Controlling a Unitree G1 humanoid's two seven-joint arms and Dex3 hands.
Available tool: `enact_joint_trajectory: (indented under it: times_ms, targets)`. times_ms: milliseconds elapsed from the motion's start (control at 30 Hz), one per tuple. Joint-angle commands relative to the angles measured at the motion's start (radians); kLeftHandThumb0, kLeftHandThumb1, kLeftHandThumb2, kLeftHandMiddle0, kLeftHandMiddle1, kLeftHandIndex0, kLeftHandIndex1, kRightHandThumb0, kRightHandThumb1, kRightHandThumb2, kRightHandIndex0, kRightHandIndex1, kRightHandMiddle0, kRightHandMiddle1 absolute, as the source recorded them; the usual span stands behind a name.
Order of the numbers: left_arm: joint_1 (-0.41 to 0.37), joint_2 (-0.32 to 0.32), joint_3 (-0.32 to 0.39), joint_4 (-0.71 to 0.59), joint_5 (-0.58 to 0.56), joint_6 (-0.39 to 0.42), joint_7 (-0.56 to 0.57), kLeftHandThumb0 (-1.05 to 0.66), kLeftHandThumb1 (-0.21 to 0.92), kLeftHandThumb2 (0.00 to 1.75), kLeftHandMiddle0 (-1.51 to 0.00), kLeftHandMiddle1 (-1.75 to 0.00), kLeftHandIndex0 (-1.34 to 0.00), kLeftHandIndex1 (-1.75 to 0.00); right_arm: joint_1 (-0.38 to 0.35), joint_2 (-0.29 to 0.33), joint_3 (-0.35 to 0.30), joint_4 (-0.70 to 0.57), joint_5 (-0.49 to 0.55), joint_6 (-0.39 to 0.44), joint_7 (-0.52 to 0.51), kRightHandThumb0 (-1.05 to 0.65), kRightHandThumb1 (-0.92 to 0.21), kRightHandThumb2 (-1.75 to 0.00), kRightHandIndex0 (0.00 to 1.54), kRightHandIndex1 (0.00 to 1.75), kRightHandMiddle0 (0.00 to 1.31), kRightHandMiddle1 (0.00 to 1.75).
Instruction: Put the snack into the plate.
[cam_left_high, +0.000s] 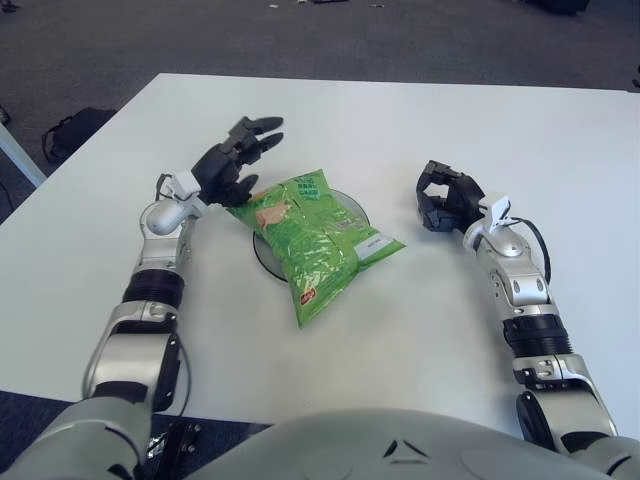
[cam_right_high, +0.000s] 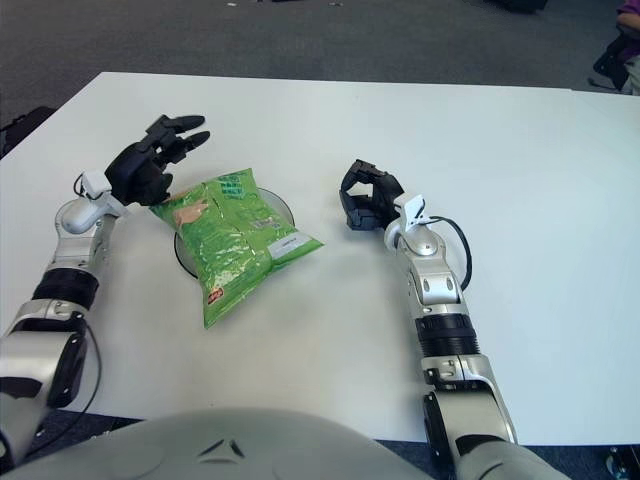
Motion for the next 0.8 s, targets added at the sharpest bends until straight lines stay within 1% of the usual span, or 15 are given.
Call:
enact_joint_trajectory:
  times_ms: [0,67,100,133,167,200,267,300,333,367,433,533,600,667,767]
  targets:
    - [0.006,-0.025,0.065,0.07,-0.01,0.004,0.091,-0.8,0.92,0.51,-0.3,-0.76,0.0,-0.94,0.074,0.001,0.022,0.089,-0.028,0.071,0.013,-0.46,-0.39,-1.22,1.19,1.75,0.55,1.75]
    - [0.02,-0.049,0.091,0.072,-0.003,0.02,0.162,-0.77,0.92,0.55,-0.35,-0.95,0.0,-1.12,0.074,0.0,0.021,0.088,-0.028,0.072,0.013,-0.45,-0.39,-1.22,1.19,1.75,0.55,1.75]
    - [0.027,-0.069,0.106,0.063,-0.003,0.031,0.21,-0.76,0.92,0.56,-0.36,-0.99,0.0,-1.16,0.074,0.0,0.021,0.088,-0.028,0.071,0.013,-0.45,-0.4,-1.22,1.19,1.75,0.55,1.75]
    - [0.031,-0.083,0.115,0.056,-0.002,0.038,0.242,-0.73,0.92,0.58,-0.4,-1.13,-0.02,-1.29,0.074,0.0,0.021,0.088,-0.029,0.071,0.013,-0.45,-0.4,-1.22,1.19,1.75,0.55,1.75]
    - [0.033,-0.091,0.121,0.05,0.0,0.043,0.26,-0.71,0.92,0.59,-0.42,-1.23,-0.03,-1.37,0.074,0.0,0.021,0.088,-0.029,0.071,0.013,-0.45,-0.4,-1.22,1.2,1.75,0.55,1.75]
    - [0.039,-0.106,0.129,0.042,0.001,0.05,0.291,-0.7,0.92,0.59,-0.42,-1.27,-0.04,-1.4,0.074,-0.001,0.021,0.088,-0.029,0.071,0.014,-0.45,-0.4,-1.21,1.2,1.75,0.55,1.75]
    - [0.046,-0.126,0.139,0.035,0.009,0.058,0.334,-0.66,0.91,0.61,-0.45,-1.4,-0.08,-1.57,0.074,-0.003,0.02,0.089,-0.03,0.07,0.015,-0.45,-0.4,-1.21,1.21,1.75,0.55,1.75]
    - [0.047,-0.137,0.145,0.045,0.016,0.066,0.367,-0.6,0.9,0.61,-0.46,-1.43,-0.11,-1.6,0.073,-0.004,0.021,0.09,-0.03,0.07,0.016,-0.45,-0.4,-1.21,1.21,1.75,0.55,1.75]
    - [0.047,-0.143,0.148,0.052,0.022,0.072,0.388,-0.52,0.85,0.66,-0.52,-1.5,-0.18,-1.65,0.073,-0.004,0.021,0.091,-0.03,0.07,0.016,-0.45,-0.4,-1.21,1.21,1.75,0.55,1.75]
    - [0.048,-0.148,0.15,0.06,0.029,0.09,0.414,-0.47,0.81,0.7,-0.56,-1.55,-0.22,-1.69,0.073,-0.006,0.021,0.094,-0.031,0.067,0.018,-0.45,-0.4,-1.21,1.21,1.75,0.55,1.75]
    - [0.049,-0.148,0.152,0.074,0.039,0.126,0.446,-0.43,0.75,0.77,-0.66,-1.65,-0.28,-1.72,0.072,-0.009,0.022,0.099,-0.032,0.062,0.02,-0.45,-0.4,-1.22,1.2,1.75,0.55,1.75]
    - [0.031,-0.133,0.161,0.126,0.045,0.162,0.462,-0.41,0.66,0.89,-0.84,-1.71,-0.35,-1.74,0.071,-0.011,0.024,0.104,-0.034,0.057,0.021,-0.45,-0.4,-1.22,1.19,1.75,0.55,1.75]
    - [0.01,-0.12,0.172,0.179,0.046,0.176,0.464,-0.41,0.63,0.92,-0.89,-1.73,-0.37,-1.74,0.072,-0.013,0.024,0.107,-0.035,0.054,0.023,-0.45,-0.4,-1.22,1.19,1.75,0.55,1.75]
    - [-0.002,-0.114,0.181,0.195,0.04,0.228,0.475,-0.41,0.59,0.98,-0.97,-1.74,-0.41,-1.74,0.073,-0.014,0.024,0.107,-0.035,0.052,0.025,-0.45,-0.4,-1.22,1.19,1.75,0.55,1.75]
    - [-0.008,-0.116,0.195,0.195,0.026,0.279,0.475,-0.41,0.57,1.0,-1.01,-1.74,-0.42,-1.75,0.076,-0.015,0.023,0.102,-0.034,0.055,0.026,-0.45,-0.39,-1.22,1.17,1.75,0.55,1.75]
